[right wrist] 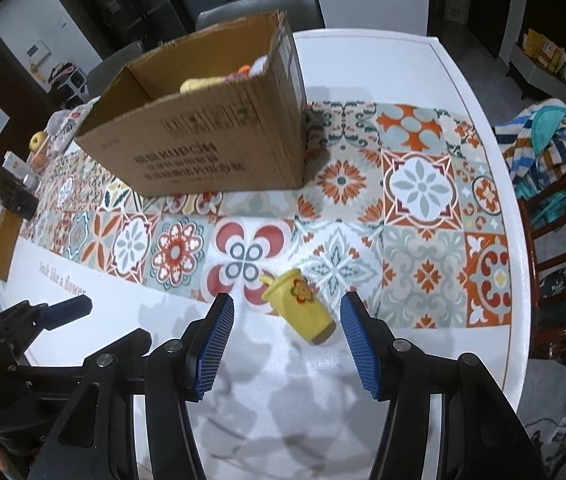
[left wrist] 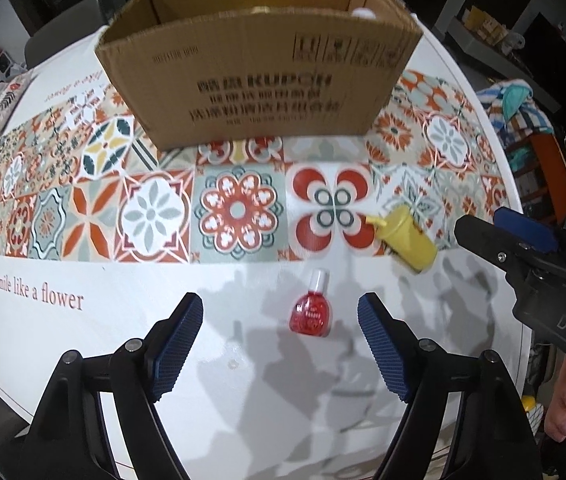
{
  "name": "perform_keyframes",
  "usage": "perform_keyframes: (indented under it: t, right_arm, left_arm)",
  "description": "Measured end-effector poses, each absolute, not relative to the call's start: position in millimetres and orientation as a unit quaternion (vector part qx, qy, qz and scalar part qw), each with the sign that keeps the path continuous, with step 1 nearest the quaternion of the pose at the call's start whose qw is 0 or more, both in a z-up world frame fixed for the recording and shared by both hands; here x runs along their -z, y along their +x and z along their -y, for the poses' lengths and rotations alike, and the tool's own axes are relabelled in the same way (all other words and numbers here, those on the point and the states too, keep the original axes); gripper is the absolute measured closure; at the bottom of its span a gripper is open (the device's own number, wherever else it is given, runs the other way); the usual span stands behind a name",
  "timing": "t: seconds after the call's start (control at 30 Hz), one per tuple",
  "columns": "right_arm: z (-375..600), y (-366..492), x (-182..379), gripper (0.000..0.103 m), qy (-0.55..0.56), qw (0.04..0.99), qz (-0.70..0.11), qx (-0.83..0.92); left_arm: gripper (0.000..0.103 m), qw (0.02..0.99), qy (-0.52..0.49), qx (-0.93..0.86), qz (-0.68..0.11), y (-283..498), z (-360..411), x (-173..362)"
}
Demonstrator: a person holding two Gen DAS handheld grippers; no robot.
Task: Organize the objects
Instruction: 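Withdraw both tools from the box toward the red bottle and yellow cup, then grasp the red nail-polish bottle with the left tool while the right tool grasps the yellow cup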
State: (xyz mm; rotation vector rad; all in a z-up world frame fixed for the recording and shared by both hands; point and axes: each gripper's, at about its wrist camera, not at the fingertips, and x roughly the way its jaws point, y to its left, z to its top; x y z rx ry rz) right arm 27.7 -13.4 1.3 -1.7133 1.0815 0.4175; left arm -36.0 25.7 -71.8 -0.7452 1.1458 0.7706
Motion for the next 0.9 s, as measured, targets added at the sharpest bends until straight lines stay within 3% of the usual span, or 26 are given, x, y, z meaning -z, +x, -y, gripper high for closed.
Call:
perform_keyframes:
  t: [0.9]
  right_arm:
    - [52,63,36,0.047,-0.743,0.485,-0.439,-0.143]
  left_arm:
    - [0.035,0.666,-0.366,-0.299,-0.578,-22,-12,146]
